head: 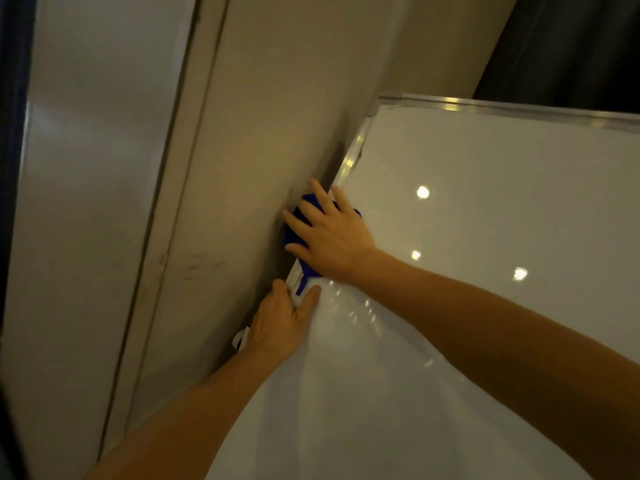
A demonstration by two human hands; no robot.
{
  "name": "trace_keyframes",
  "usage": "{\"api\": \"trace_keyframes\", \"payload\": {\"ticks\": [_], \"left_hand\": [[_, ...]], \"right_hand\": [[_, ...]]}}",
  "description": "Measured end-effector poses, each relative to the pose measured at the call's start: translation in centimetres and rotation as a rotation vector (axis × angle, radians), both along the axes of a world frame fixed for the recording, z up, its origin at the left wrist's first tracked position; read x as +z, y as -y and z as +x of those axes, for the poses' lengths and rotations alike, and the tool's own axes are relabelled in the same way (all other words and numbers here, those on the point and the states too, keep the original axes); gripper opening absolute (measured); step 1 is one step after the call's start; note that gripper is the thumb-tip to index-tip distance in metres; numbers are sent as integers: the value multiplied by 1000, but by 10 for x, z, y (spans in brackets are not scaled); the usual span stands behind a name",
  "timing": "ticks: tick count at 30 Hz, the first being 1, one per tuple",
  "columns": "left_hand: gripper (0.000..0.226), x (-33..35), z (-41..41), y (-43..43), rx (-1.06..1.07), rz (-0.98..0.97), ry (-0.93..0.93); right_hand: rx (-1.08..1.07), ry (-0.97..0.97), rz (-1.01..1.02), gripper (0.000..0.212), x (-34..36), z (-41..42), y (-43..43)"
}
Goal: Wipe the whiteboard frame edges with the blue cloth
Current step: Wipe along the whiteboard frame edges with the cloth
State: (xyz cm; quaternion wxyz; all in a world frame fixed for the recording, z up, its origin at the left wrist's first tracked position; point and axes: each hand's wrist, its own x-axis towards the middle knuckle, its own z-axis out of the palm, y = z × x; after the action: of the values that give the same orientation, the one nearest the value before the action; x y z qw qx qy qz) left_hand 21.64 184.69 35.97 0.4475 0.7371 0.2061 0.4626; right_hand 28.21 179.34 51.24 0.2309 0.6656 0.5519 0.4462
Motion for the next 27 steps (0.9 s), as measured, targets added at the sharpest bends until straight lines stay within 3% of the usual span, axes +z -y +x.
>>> {"api": "trace_keyframes", "payload": {"ticks": [5,7,11,14,18,22,27], "left_hand": [[47,-5,-3,13,2,33,-13],[53,2,-3,13,33,9,-6],[58,42,3,-1,70,-3,-22],[57,91,11,-17,44,48,78],[36,154,28,-34,26,189,140],[28,212,45,-40,33,335,184],[17,289,76,-35,106,450,220]], "right_hand": [[-160,-39,369,70,103,28,11],[-95,-59,330,67,93,25,13],[13,1,7,61,37,19,15],[-66,51,230,60,94,44,8],[-108,1,441,52,179,68,6],[-24,-19,508,47,210,74,8],[13,40,440,52,220,79,33]]}}
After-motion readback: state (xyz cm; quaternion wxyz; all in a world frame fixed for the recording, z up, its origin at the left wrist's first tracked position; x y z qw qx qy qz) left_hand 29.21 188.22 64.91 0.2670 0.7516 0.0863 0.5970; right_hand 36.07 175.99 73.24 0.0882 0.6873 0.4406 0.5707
